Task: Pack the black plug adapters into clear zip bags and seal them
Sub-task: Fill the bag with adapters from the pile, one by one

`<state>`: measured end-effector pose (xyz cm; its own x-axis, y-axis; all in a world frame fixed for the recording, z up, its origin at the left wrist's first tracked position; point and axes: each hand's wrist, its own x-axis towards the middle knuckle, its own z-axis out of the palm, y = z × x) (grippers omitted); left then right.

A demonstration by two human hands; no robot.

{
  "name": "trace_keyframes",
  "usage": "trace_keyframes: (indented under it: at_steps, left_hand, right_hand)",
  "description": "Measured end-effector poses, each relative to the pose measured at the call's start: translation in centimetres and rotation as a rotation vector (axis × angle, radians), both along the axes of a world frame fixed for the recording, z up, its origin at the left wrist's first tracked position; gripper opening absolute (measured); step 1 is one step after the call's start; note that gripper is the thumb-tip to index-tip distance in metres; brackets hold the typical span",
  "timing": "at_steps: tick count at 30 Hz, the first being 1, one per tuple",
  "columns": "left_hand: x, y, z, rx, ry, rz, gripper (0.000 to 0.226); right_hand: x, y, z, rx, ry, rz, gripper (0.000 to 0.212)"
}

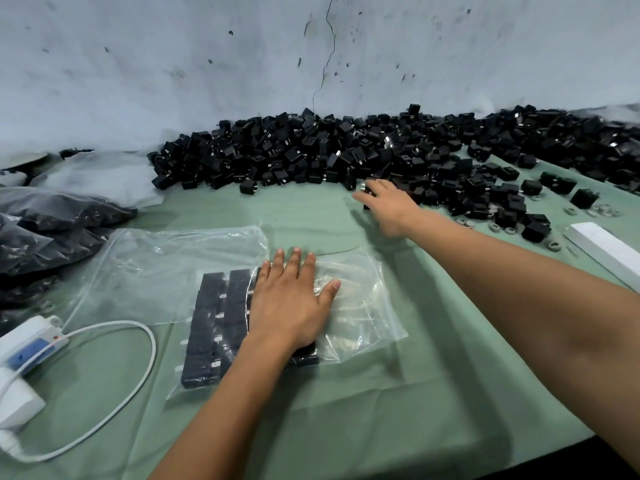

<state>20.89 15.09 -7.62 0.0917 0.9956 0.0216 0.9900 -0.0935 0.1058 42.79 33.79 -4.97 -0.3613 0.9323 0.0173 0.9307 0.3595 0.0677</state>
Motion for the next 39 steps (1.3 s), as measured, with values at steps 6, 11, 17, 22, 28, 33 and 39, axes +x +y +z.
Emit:
trace_keyframes:
  at_steps: [6,11,17,22,28,33,39]
  left_hand:
    - [0.2,0.0,0.2,-0.007,-0.015,0.005,0.078]
    - [0.1,0.0,0.6,-0.034,-0.040,0.008,0.075]
    - [3.1,-0.8,3.4,0.227,-0.115,0.045,0.055]
    - [9.1,-1.0,5.7,0.211,-0.262,0.105,0.054]
    - [9.2,-0.6,6.0,0.137,-0.332,0.160,0.024]
    - [8.9,-1.6,6.7,0.283,-0.375,0.175,0.019]
    - [9.8,-3.1,7.9,0.433,-0.332,0.123,0.020]
  right_hand:
    - [-1.0,-1.4,0.0,0.041,0.235,0.017,0.036]
    - [0.9,-5.0,-0.5,0.016,0.531,-0.119,0.043]
    - [3.5,-9.7,-1.1,-0.154,1.109,-0.312,0.031]
    - [4.0,-13.0,-0.9,-0.358,1.317,-0.212,0.017]
    - [3.8,-15.4,0.5,-0.555,1.287,-0.121,0.018]
    - [1.2,-16.4,2.0,-0.634,1.056,-0.008,0.026]
    - [-3.1,-16.6,1.2,-0.401,1.147,-0.034,0.039]
